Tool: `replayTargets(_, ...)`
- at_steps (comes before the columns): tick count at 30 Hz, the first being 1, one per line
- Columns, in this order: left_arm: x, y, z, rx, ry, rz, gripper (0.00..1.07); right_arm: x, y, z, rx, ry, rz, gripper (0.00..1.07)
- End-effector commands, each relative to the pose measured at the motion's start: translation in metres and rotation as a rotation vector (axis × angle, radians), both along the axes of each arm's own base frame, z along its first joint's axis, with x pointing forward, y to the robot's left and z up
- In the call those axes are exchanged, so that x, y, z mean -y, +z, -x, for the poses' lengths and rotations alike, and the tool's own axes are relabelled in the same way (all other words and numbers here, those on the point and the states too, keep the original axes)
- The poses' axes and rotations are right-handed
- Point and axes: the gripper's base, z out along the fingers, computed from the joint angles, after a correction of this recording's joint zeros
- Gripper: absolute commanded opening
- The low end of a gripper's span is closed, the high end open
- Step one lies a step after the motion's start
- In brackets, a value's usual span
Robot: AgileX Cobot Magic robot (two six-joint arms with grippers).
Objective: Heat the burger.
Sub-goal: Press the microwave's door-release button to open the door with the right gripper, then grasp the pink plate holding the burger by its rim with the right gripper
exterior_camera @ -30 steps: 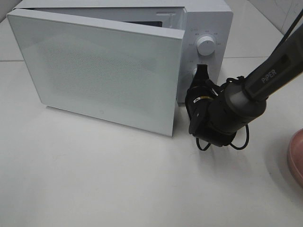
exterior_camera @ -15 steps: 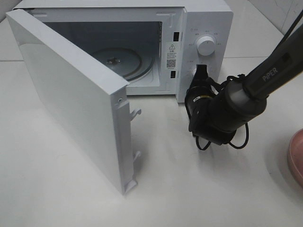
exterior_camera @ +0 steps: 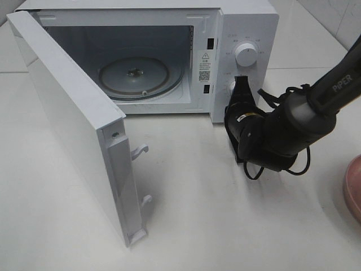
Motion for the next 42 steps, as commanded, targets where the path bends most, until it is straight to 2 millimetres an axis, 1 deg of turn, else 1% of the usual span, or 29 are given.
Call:
replayTargets(1,0.000,0.000,0.000,0.010,-0.005,0.003,0.98,0.000,0.011,0.003,0.013,0.057,0.018,0.00)
replayTargets(7,0.000,0.000,0.000,0.010,-0.005,0.003,0.98,0.005,0.018,0.018,-0.046,0.098,0.041,0.00)
replayTargets(8,0.000,0.000,0.000,0.010,-0.005,0.003,0.98,0.005,0.018,0.018,-0.046,0.098,0.041,0.00)
replayTargets(10,0.000,0.000,0.000,0.010,-0.005,0.003,0.98,0.007,0.021,0.025,-0.070,0.127,0.070,0.00)
replayTargets(11,0.000,0.000,0.000,0.010,-0.005,0.003,0.98,0.007,0.021,0.025,-0.070,0.127,0.070,0.00)
replayTargets(12,0.000,0.000,0.000,0.010,-0.005,0.003,0.98,0.008,0.023,0.029,-0.098,0.154,0.089,0.00)
replayTargets(14,0.000,0.000,0.000,0.010,-0.005,0.003,0.98,0.009,0.025,0.032,-0.108,0.171,0.103,0.00)
replayTargets(15,0.000,0.000,0.000,0.010,-0.005,0.003,0.98,0.009,0.028,0.036,-0.127,0.216,0.142,0.01)
replayTargets(16,0.000,0.000,0.000,0.010,-0.005,0.003,0.98,0.009,0.028,0.036,-0.127,0.216,0.142,0.01)
replayTargets(18,0.000,0.000,0.000,0.010,-0.005,0.003,0.98,0.009,0.036,0.041,-0.145,0.308,0.208,0.01)
replayTargets(19,0.000,0.000,0.000,0.010,-0.005,0.003,0.98,0.009,0.036,0.041,-0.145,0.308,0.208,0.01)
replayTargets(21,0.000,0.000,0.000,0.010,-0.005,0.003,0.98,0.005,0.044,0.045,-0.155,0.414,0.285,0.02)
replayTargets(22,0.000,0.000,0.000,0.010,-0.005,0.003,0.98,0.005,0.044,0.045,-0.155,0.414,0.285,0.02)
replayTargets(23,0.000,0.000,0.000,0.010,-0.005,0.003,0.98,0.004,0.049,0.048,-0.157,0.487,0.344,0.03)
replayTargets(24,0.000,0.000,0.000,0.010,-0.005,0.003,0.98,0.004,0.049,0.048,-0.157,0.487,0.344,0.03)
replayTargets(26,0.000,0.000,0.000,0.010,-0.005,0.003,0.98,0.001,0.054,0.053,-0.173,0.603,0.426,0.03)
replayTargets(27,0.000,0.000,0.000,0.010,-0.005,0.003,0.98,0.001,0.054,0.053,-0.173,0.603,0.426,0.03)
replayTargets(29,0.000,0.000,0.000,0.010,-0.005,0.003,0.98,-0.001,0.060,0.062,-0.201,0.778,0.552,0.03)
replayTargets(32,0.000,0.000,0.000,0.010,-0.005,0.003,0.98,-0.002,0.061,0.064,-0.206,0.823,0.584,0.03)
replayTargets(34,0.000,0.000,0.000,0.010,-0.005,0.003,0.98,-0.002,0.066,0.071,-0.225,0.942,0.654,0.04)
replayTargets(35,0.000,0.000,0.000,0.010,-0.005,0.003,0.98,-0.002,0.066,0.071,-0.225,0.942,0.654,0.04)
replayTargets(36,0.000,0.000,0.000,0.010,-0.005,0.003,0.98,-0.003,0.069,0.077,-0.239,1.029,0.699,0.04)
replayTargets(37,0.000,0.000,0.000,0.010,-0.005,0.003,0.98,-0.003,0.069,0.077,-0.239,1.029,0.699,0.04)
replayTargets(38,0.000,0.000,0.000,0.010,-0.005,0.003,0.98,-0.002,0.073,0.083,-0.247,1.116,0.747,0.04)
replayTargets(40,0.000,0.000,0.000,0.010,-0.005,0.003,0.98,-0.002,0.076,0.085,-0.246,1.145,0.763,0.04)
replayTargets(42,0.000,0.000,0.000,0.010,-0.005,0.003,0.98,0.002,0.087,0.099,-0.273,1.278,0.819,0.05)
